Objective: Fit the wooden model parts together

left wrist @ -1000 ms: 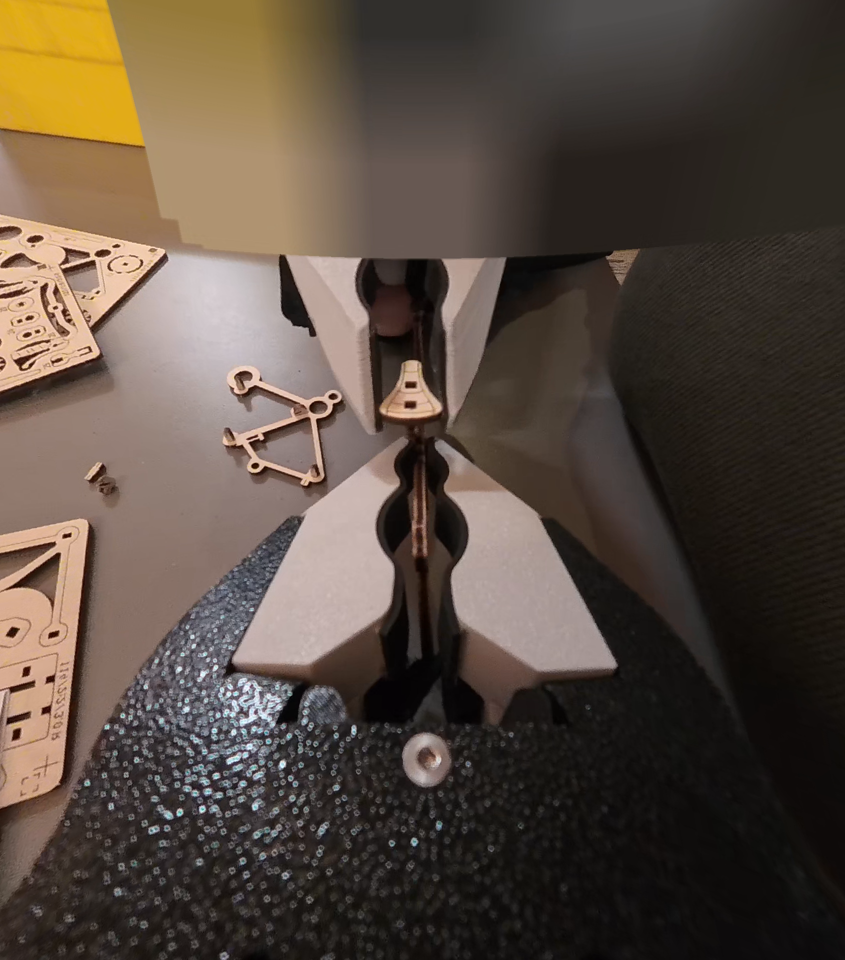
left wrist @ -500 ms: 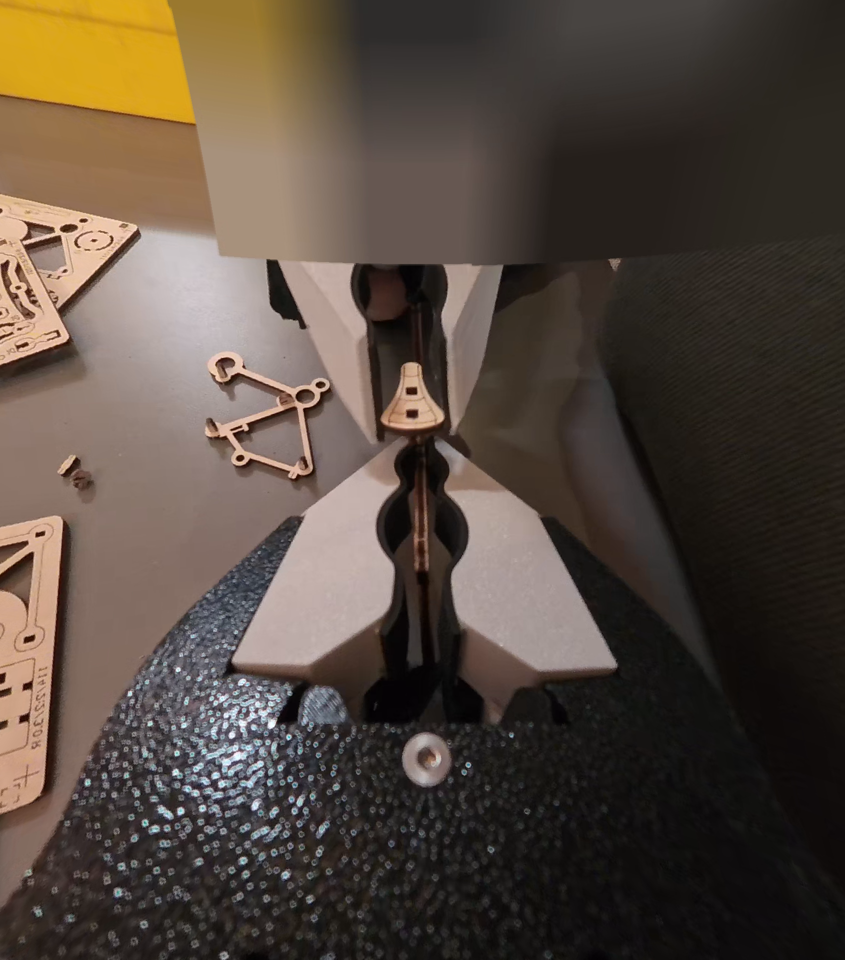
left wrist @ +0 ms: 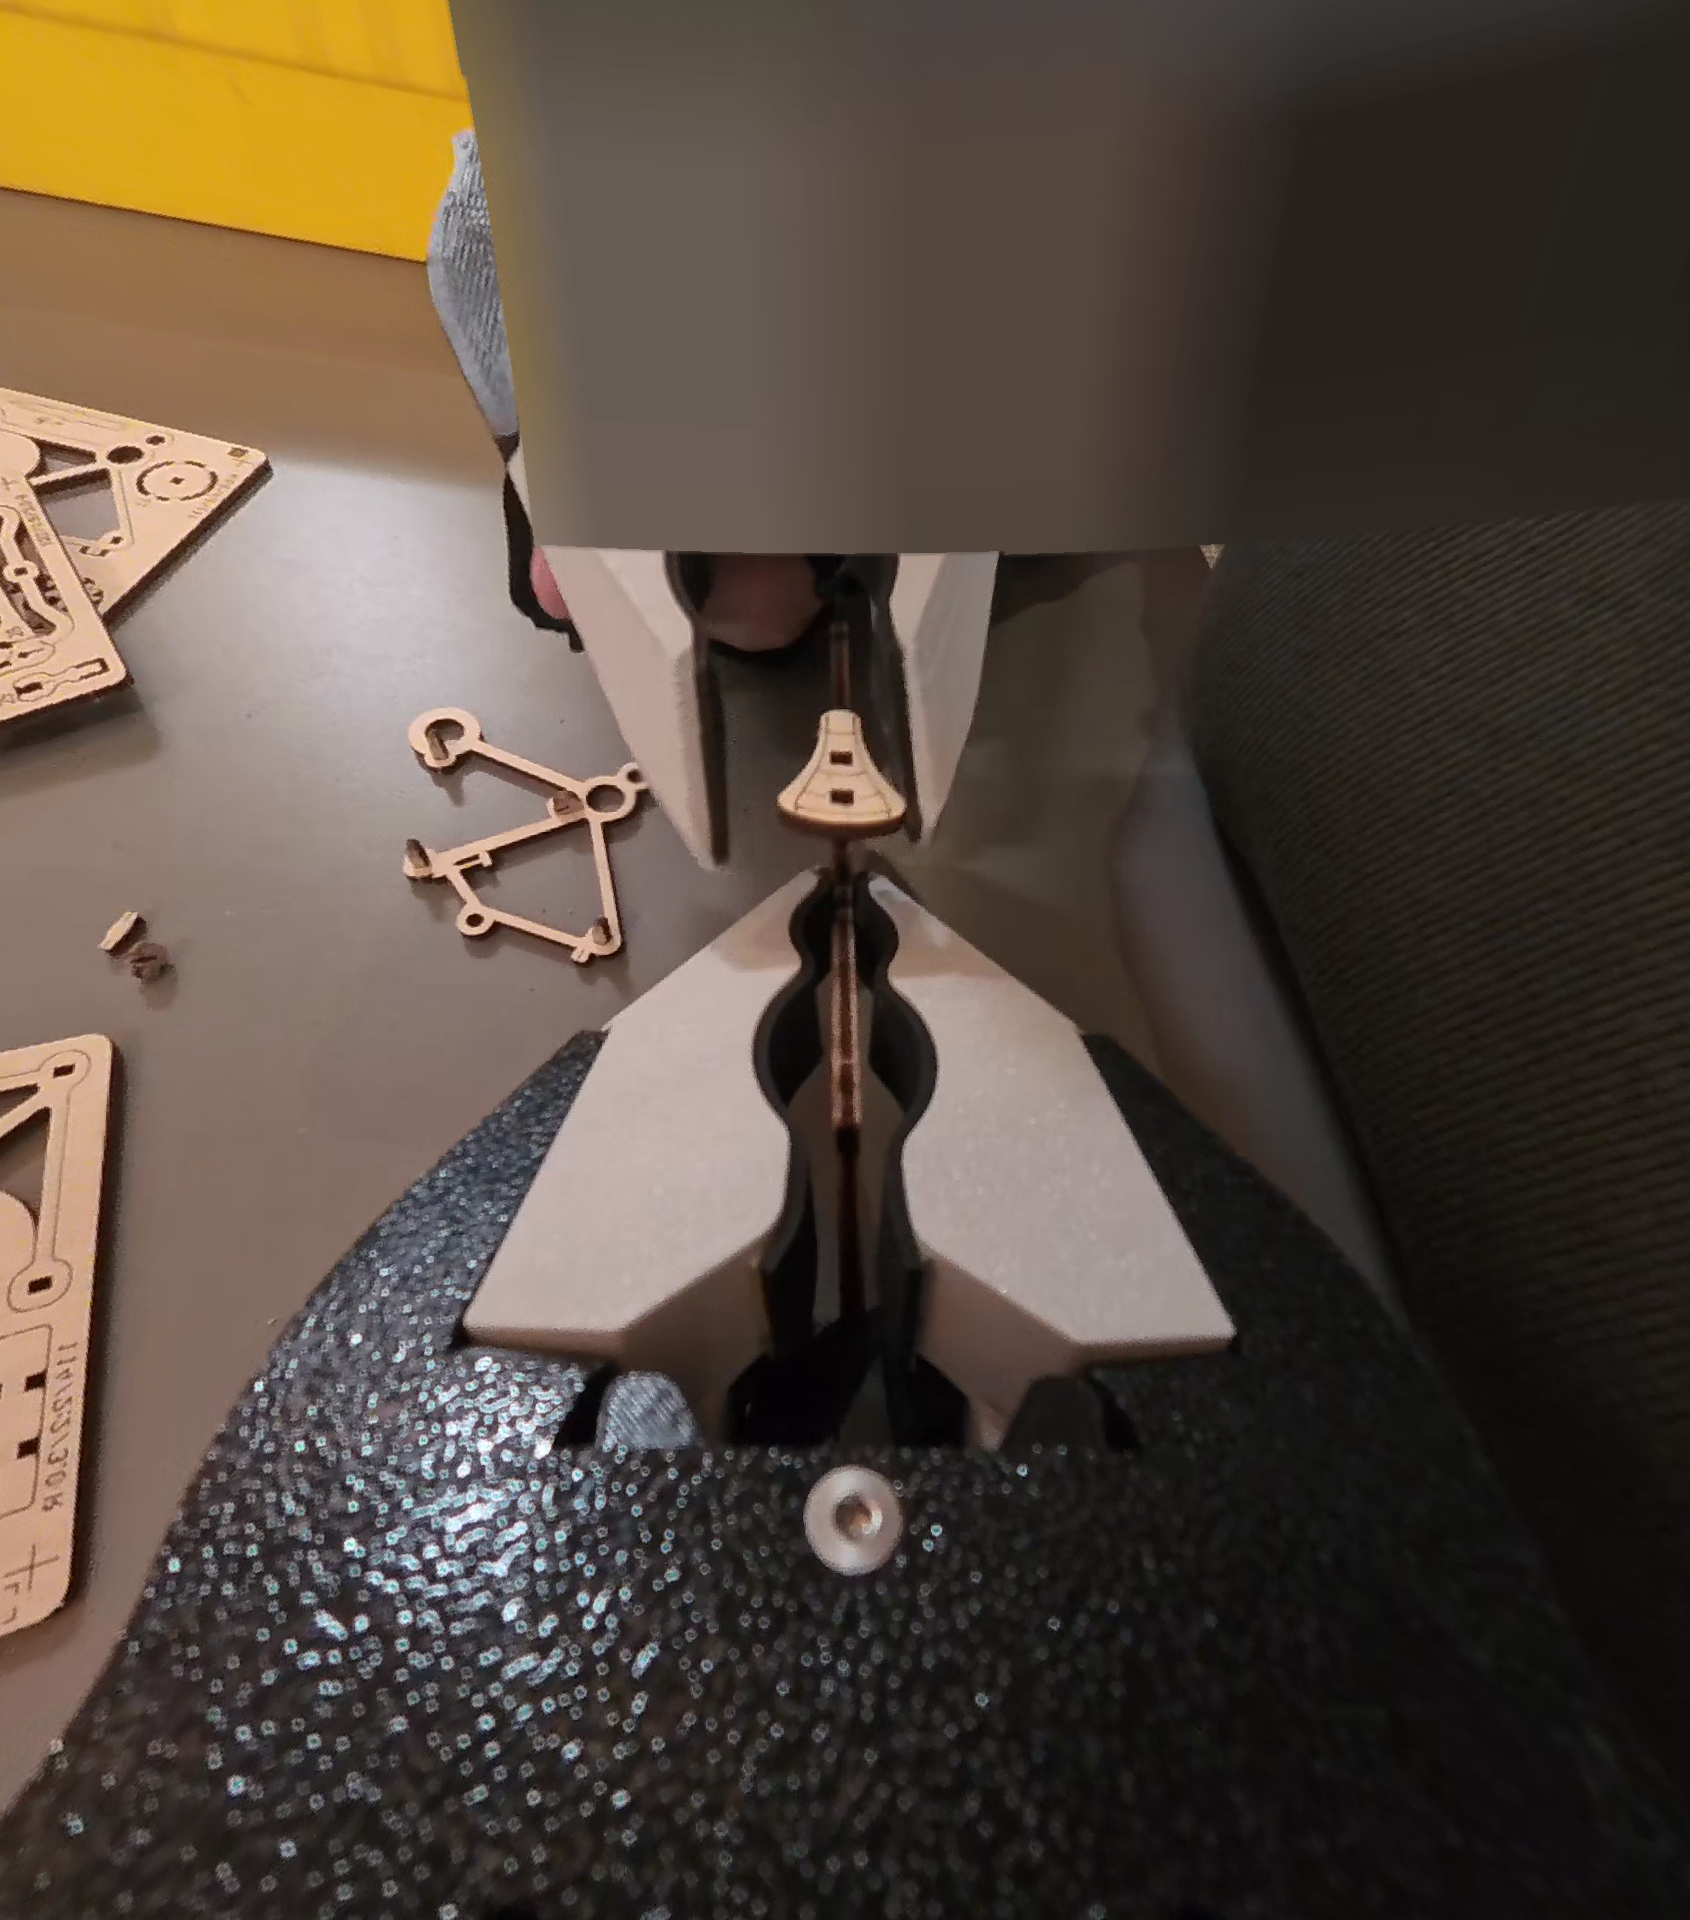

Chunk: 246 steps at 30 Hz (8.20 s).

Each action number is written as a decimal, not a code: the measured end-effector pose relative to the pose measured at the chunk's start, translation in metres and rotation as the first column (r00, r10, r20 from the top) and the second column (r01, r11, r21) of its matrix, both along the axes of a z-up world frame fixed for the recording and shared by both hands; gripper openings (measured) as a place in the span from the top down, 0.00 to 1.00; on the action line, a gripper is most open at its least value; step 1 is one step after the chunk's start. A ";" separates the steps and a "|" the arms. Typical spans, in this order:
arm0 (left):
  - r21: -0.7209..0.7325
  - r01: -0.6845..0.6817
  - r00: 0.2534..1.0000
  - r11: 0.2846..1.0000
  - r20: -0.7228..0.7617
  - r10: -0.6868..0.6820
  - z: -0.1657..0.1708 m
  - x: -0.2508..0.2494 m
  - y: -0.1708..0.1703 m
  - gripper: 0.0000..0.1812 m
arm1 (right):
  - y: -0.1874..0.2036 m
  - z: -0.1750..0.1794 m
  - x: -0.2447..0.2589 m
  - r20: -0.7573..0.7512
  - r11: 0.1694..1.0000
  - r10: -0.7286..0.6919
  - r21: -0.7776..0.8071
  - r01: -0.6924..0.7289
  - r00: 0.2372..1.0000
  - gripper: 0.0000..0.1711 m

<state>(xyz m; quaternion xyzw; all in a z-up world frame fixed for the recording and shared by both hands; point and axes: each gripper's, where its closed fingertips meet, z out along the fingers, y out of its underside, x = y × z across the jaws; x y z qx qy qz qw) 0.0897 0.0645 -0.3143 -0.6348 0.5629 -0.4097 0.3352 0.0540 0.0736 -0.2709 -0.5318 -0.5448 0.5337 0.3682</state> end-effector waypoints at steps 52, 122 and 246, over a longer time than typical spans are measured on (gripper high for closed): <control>-0.022 -0.006 0.998 1.000 0.070 0.008 0.010 -0.002 0.001 1.00 | 0.000 0.006 0.009 -0.054 0.994 -0.003 0.107 0.008 0.999 0.98; -0.014 -0.028 0.999 1.000 0.040 0.028 0.006 -0.001 0.004 1.00 | -0.010 0.009 0.013 -0.023 0.987 0.051 0.154 -0.047 0.998 0.91; 0.352 -0.350 0.902 0.868 0.378 0.210 0.055 -0.009 0.041 0.45 | 0.003 0.040 0.039 -0.128 0.943 -0.082 0.310 0.118 0.988 0.99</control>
